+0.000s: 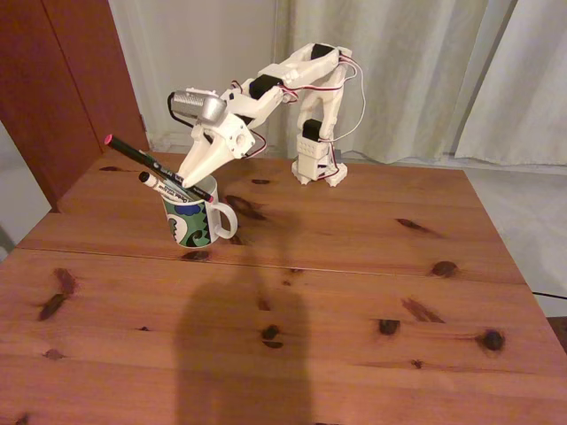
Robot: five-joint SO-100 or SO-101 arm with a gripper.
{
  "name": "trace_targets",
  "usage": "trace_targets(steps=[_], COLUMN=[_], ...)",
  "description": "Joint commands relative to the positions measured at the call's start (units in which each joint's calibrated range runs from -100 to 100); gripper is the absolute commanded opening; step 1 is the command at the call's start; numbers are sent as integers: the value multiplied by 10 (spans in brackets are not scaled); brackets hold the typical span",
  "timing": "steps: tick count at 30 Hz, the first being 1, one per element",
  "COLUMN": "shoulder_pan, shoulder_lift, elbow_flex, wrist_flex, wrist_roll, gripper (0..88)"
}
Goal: Clean up the desk and place the pens and markers into the cup
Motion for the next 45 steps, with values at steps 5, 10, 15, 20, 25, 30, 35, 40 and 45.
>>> trace_targets(steps=[5, 10, 15, 20, 25, 30, 35, 40, 45], shoulder_pan=[24, 44, 75, 104, 130, 135, 133, 131, 131], shoulder_lift=[-119, -157, -162, -160, -152, -123, -111, -112, -114], elbow_flex=[74, 123, 135, 134, 136, 130, 129, 135, 135], wrist_flex=[-17, -17, -17, -17, -17, -18, -18, -17, -17], wrist_roll=[-11, -11, -11, -6, -6, -6, 14, 33, 33], gripper=[7, 7, 7, 7, 7, 11, 46, 174, 181])
